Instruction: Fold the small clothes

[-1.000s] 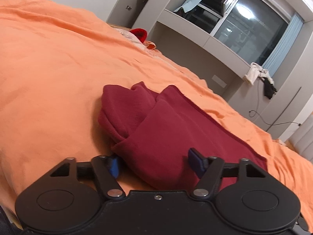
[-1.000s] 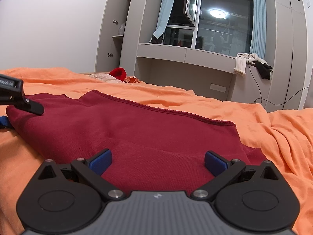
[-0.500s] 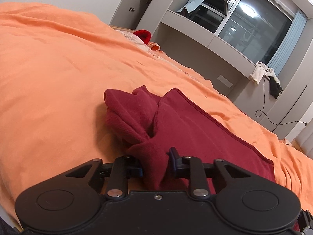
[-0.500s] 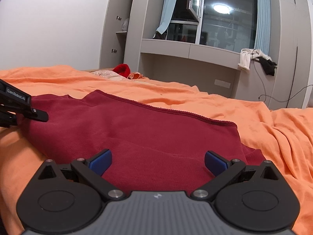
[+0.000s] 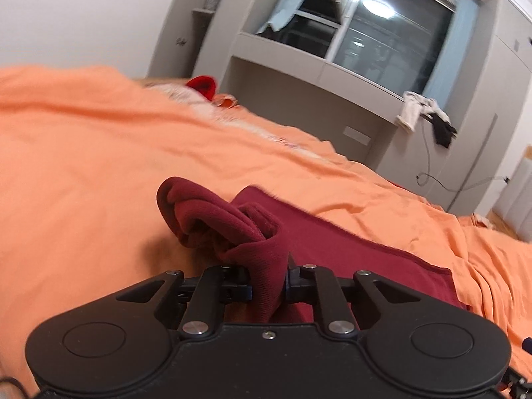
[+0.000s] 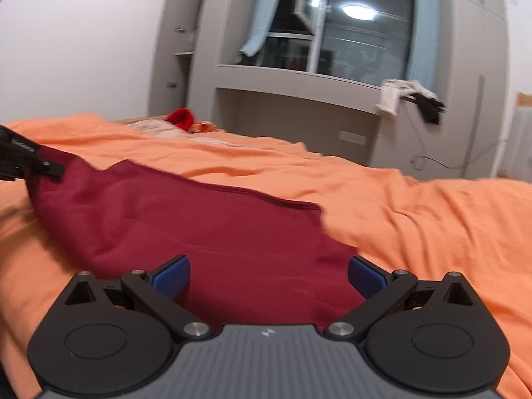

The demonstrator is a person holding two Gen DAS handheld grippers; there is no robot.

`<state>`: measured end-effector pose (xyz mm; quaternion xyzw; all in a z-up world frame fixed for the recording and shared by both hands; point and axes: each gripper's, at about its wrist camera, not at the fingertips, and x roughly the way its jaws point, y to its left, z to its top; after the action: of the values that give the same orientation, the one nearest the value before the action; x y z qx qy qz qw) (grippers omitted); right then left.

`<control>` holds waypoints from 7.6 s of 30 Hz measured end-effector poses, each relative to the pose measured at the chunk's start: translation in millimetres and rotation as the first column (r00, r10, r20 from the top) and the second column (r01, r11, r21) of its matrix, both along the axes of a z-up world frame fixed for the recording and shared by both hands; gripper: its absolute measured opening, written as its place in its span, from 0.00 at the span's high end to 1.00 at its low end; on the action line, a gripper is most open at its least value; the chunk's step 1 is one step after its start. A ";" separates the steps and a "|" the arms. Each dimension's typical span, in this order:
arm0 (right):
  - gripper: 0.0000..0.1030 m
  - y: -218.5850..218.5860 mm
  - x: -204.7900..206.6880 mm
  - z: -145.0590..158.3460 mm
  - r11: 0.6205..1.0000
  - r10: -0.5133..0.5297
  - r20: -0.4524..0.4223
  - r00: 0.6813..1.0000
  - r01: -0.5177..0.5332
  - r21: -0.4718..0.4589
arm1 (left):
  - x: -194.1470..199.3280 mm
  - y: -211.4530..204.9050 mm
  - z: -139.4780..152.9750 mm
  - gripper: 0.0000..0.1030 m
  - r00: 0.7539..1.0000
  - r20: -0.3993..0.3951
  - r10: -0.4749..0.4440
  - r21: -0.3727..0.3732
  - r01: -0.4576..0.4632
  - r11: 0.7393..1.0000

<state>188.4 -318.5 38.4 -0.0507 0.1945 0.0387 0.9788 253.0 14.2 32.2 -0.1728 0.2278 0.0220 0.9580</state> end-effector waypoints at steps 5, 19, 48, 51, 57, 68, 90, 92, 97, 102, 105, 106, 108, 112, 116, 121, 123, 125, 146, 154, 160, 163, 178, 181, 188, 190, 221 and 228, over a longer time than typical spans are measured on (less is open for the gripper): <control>0.00 -24.8 1.7 8.6 0.995 -0.040 0.014 0.999 0.039 0.093 | 15.5 -29.4 31.1 0.86 0.994 0.028 -0.104 0.085 0.101 0.991; 0.00 -100.8 5.4 14.2 0.932 -0.272 -0.007 0.962 0.265 0.246 | 4.2 -180.3 44.6 0.86 0.842 -0.026 -0.538 0.323 0.517 0.793; 0.00 -94.8 11.9 -4.3 0.911 -0.160 -0.002 0.987 0.148 0.386 | -52.8 -195.1 -0.9 0.12 0.773 -0.035 -0.633 0.562 0.540 0.627; 0.00 -89.8 12.2 -4.1 0.905 -0.092 0.026 0.995 0.073 0.418 | -53.1 -181.5 -4.5 0.10 0.786 -0.027 -0.618 0.561 0.523 0.642; 0.00 -72.3 26.8 -1.4 0.923 0.028 0.069 0.997 -0.052 0.382 | -45.1 -160.0 -9.6 0.04 0.811 0.005 -0.586 0.524 0.497 0.692; 0.03 -79.9 111.6 -10.5 0.825 0.227 -0.055 0.972 -0.162 0.541 | -36.9 -140.0 -21.0 0.07 0.821 0.015 -0.571 0.487 0.493 0.721; 0.74 -75.4 148.7 -42.5 0.786 0.302 -0.221 0.928 -0.111 0.608 | -32.9 -141.6 -36.6 0.60 0.848 -0.024 -0.529 0.535 0.458 0.710; 0.80 -71.8 146.8 -41.2 0.797 0.299 -0.217 0.929 -0.118 0.593 | -32.5 -142.3 -36.3 0.62 0.847 -0.025 -0.531 0.537 0.460 0.708; 0.93 -70.2 138.1 -24.5 0.827 0.255 -0.153 0.955 -0.133 0.547 | -30.8 -144.8 -34.1 0.65 0.843 -0.024 -0.537 0.525 0.468 0.711; 0.94 -80.4 125.9 0.5 0.842 0.213 -0.081 0.974 -0.141 0.521 | -30.3 -158.4 -30.5 0.67 0.831 -0.037 -0.555 0.521 0.490 0.699; 0.94 -94.0 121.0 13.2 0.841 0.185 -0.047 0.982 -0.134 0.524 | -29.5 -168.9 -25.7 0.69 0.818 -0.036 -0.574 0.516 0.507 0.691; 0.94 -99.0 119.7 17.4 0.841 0.174 -0.037 0.984 -0.129 0.525 | -28.2 -173.9 -22.9 0.69 0.810 -0.035 -0.585 0.511 0.518 0.686; 0.94 -107.1 118.3 24.4 0.841 0.148 -0.029 0.989 -0.111 0.530 | -26.6 -183.8 -20.2 0.70 0.797 -0.033 -0.604 0.513 0.532 0.674; 0.94 -127.4 120.4 16.0 0.837 0.114 -0.076 0.991 -0.055 0.544 | -27.3 -200.5 -28.7 0.70 0.781 -0.049 -0.623 0.566 0.535 0.627; 0.94 -129.5 129.7 -8.2 0.845 0.101 -0.161 0.982 0.001 0.535 | -30.6 -206.1 -35.3 0.70 0.777 -0.053 -0.628 0.604 0.526 0.599; 0.83 -127.4 126.0 -20.3 0.849 0.098 -0.188 0.977 0.017 0.528 | -27.3 -198.5 -33.4 0.69 0.772 -0.042 -0.634 0.566 0.541 0.622; 0.76 -128.8 118.8 -21.1 0.856 0.095 -0.187 0.978 0.015 0.516 | -24.8 -194.3 -31.1 0.68 0.769 -0.039 -0.638 0.547 0.550 0.631; 0.56 -130.5 107.7 -22.9 0.859 0.114 -0.164 0.980 -0.014 0.512 | -21.5 -189.7 -28.8 0.63 0.766 -0.032 -0.642 0.508 0.566 0.649; 0.00 -44.5 -19.6 17.0 0.951 0.293 0.094 0.951 -0.300 0.071 | -3.4 -131.1 -11.7 0.28 0.811 0.104 -0.576 0.066 0.572 0.818; 0.00 13.3 9.1 -13.4 0.974 0.208 -0.003 0.978 -0.207 -0.097 | -5.8 -113.7 -5.1 0.14 0.831 0.152 -0.535 0.031 0.537 0.843; 0.00 24.3 28.9 -24.2 0.992 0.042 -0.022 0.999 -0.044 -0.119 | 5.4 -112.3 -14.8 0.12 0.868 0.070 -0.492 0.010 0.492 0.870; 0.00 17.0 30.5 -20.6 0.987 -0.037 0.019 0.999 0.040 -0.156 | 11.4 -108.9 -18.7 0.11 0.869 0.043 -0.493 -0.029 0.495 0.869; 0.00 -53.5 27.7 -16.4 0.975 -0.114 -0.063 0.991 0.100 -0.198 | 19.7 -128.6 -40.1 0.11 0.841 -0.114 -0.529 0.037 0.535 0.844; 0.00 -81.1 20.2 -11.0 0.984 -0.161 -0.051 0.986 0.156 -0.082 | 20.4 -133.4 -43.2 0.10 0.835 -0.141 -0.531 0.054 0.542 0.839; 0.01 -130.1 27.6 -21.2 0.847 -0.040 -0.101 0.994 0.087 0.525 | 19.1 -138.4 -48.8 0.09 0.832 -0.157 -0.532 0.076 0.548 0.833; 0.09 -129.7 35.5 -26.5 0.803 0.012 -0.105 0.994 0.053 0.593 | 18.4 -138.8 -49.0 0.09 0.832 -0.157 -0.533 0.078 0.548 0.833; 0.96 -131.7 51.1 -35.9 0.778 -0.024 -0.196 0.980 0.142 0.612 | 22.8 -159.9 -61.9 0.19 0.775 -0.191 -0.603 0.106 0.627 0.772; 0.79 -133.3 44.7 -38.8 0.776 -0.049 -0.214 0.976 0.172 0.607 | 21.3 -160.5 -62.6 0.19 0.776 -0.188 -0.602 0.113 0.626 0.771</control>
<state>233.0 -451.8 -0.5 0.2901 0.2639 0.0473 0.9187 274.4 -146.3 -30.4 -0.0047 0.3363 -0.2613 0.9048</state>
